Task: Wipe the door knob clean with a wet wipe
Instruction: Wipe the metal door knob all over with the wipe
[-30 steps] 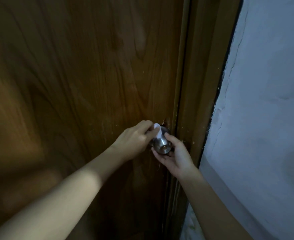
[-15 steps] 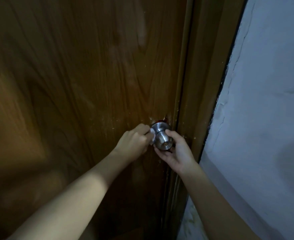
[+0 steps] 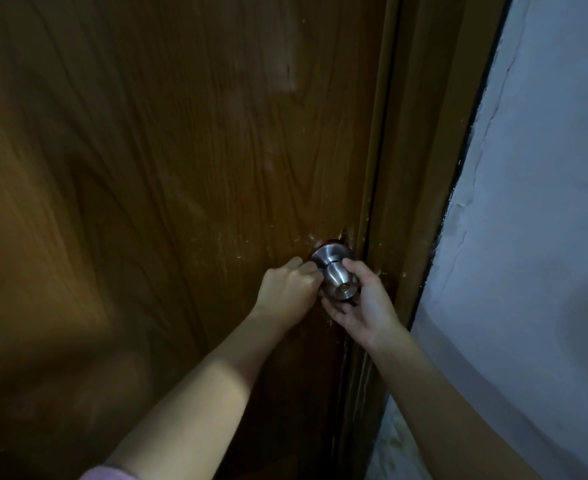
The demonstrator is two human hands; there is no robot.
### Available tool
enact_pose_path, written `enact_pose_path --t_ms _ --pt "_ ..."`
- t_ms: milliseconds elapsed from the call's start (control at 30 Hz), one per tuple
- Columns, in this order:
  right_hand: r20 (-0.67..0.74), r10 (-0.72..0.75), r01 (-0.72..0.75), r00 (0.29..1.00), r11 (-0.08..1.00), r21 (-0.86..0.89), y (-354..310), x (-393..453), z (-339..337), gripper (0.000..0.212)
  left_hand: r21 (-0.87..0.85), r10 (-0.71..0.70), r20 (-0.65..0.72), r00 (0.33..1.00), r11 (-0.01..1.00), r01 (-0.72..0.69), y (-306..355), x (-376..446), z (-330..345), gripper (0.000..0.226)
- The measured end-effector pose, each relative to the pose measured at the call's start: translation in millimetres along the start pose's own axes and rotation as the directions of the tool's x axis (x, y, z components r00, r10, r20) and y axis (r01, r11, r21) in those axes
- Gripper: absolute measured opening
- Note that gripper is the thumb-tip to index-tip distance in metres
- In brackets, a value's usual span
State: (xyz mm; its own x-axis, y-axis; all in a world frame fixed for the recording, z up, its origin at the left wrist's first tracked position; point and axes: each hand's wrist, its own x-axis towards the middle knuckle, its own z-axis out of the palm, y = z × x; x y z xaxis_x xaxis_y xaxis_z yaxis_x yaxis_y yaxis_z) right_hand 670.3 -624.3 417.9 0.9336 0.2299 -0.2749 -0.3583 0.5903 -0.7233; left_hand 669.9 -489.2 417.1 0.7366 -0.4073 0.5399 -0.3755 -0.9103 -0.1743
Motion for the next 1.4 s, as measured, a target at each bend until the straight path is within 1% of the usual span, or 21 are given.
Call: enact_pose_path --t_ms 100,167,300,400,500,533,600,667,733,800,867,900,967,1033,1100,1167,1200,1267,1300,1333,1400 --pt "-0.005 -0.019 0.019 1.0 0.999 -0.04 -0.4 -0.6 -0.7 0.008 0.077 0.063 -0.044 0.997 0.995 -0.06 -7.5 2.6 -10.6 0.018" --pt "-0.009 -0.029 0.028 1.0 0.998 -0.05 1.0 -0.5 0.5 0.009 0.129 0.079 -0.08 0.994 0.989 -0.068 -14.7 8.3 -20.5 0.017" --pt "-0.008 -0.035 0.034 0.999 0.997 -0.07 3.9 -1.6 0.0 0.014 0.12 0.11 -0.082 0.991 0.988 -0.099 -15.0 31.0 -33.1 0.013" --pt "0.007 -0.034 0.034 0.999 0.995 -0.091 2.0 -2.2 -2.3 0.016 0.15 0.211 0.01 0.977 0.966 -0.21 -3.1 49.1 -31.7 0.015" --pt "-0.02 -0.039 0.037 0.999 0.995 -0.093 0.1 -0.8 -3.3 0.011 0.175 0.264 0.213 0.941 0.937 -0.302 10.0 66.0 -33.2 0.023" --pt "-0.026 -0.037 0.034 0.999 0.995 -0.09 -0.2 0.0 -3.3 0.01 0.199 0.267 0.247 0.931 0.927 -0.319 12.5 70.2 -35.2 0.023" --pt "-0.024 -0.026 0.024 0.999 0.996 -0.086 -0.3 1.5 -3.3 0.012 0.213 0.277 0.25 0.928 0.919 -0.332 12.9 74.5 -35.8 0.02" --pt "-0.024 -0.018 0.016 1.0 0.997 -0.081 0.0 2.8 -4.4 0.013 0.204 0.278 0.178 0.944 0.928 -0.311 9.6 68.5 -34.3 0.016" --pt "-0.016 -0.016 0.015 1.0 0.996 -0.086 -0.5 3.1 -4.9 0.017 0.198 0.24 -0.027 0.97 0.953 -0.23 3.9 55.5 -30.7 0.006" --pt "-0.014 -0.016 0.015 1.0 0.995 -0.1 -0.7 3.2 -4.5 0.017 0.103 0.094 -0.219 0.971 0.992 -0.073 0.7 36.4 -18.7 0.006" --pt "-0.028 -0.02 0.017 0.999 0.995 -0.095 -0.2 2.7 -2.4 0.011 -0.085 -0.159 -0.304 0.939 0.987 0.14 6.0 16.3 -6.3 0.004" --pt "-0.042 -0.026 0.022 0.999 0.996 -0.091 0.2 3.2 -1.4 0.009 -0.189 -0.295 -0.306 0.905 0.951 0.246 11.8 10.0 -4.0 0.003" --pt "-0.057 -0.031 0.026 0.998 0.995 -0.096 2.3 3.5 -0.2 0.008 -0.37 -0.525 -0.237 0.818 0.827 0.424 24.4 5.5 -2.5 0.004" --pt "-0.056 -0.039 0.032 0.998 0.992 -0.121 3.8 3.8 -0.4 0.007 -0.508 -0.675 -0.143 0.724 0.678 0.532 35.0 6.0 -2.8 0.01" --pt "-0.07 -0.056 0.046 0.996 0.989 -0.143 4.2 3.2 -1.6 0.005 -0.596 -0.761 -0.069 0.645 0.55 0.585 41.9 4.0 -3.1 0.012" --pt "-0.088 -0.067 0.052 0.994 0.985 -0.162 3.8 2.6 -2.4 0.008 -0.622 -0.789 -0.005 0.614 0.484 0.616 43.4 -0.9 -0.6 0.012" --pt "-0.092 -0.061 0.045 0.994 0.985 -0.166 3.9 1.5 -2.6 0.009 -0.638 -0.782 0.046 0.622 0.456 0.621 43.0 -4.1 0.9 0.012" --pt "-0.069 -0.019 0.009 0.997 0.99 -0.14 3.6 -1.0 -3.0 0.009 -0.692 -0.719 0.195 0.668 0.382 0.613 43.9 -9.2 3.4 0.015" --pt "-0.04 0.017 -0.021 0.999 0.994 -0.108 3.4 -2.6 -3.7 0.008 -0.724 -0.673 0.279 0.685 0.322 0.611 46.2 -11.3 3.4 0.018" --pt "-0.006 0.055 -0.055 0.998 0.996 -0.069 2.8 -4.4 -4.4 0.01 -0.756 -0.624 0.365 0.691 0.235 0.611 49.6 -12.6 2.5 0.019" --pt "0.037 0.11 -0.109 0.993 0.994 -0.008 2.1 -5.7 -8.1 0.02 -0.791 -0.539 0.493 0.683 0.048 0.61 55.9 -11.6 -1.8 0.017"
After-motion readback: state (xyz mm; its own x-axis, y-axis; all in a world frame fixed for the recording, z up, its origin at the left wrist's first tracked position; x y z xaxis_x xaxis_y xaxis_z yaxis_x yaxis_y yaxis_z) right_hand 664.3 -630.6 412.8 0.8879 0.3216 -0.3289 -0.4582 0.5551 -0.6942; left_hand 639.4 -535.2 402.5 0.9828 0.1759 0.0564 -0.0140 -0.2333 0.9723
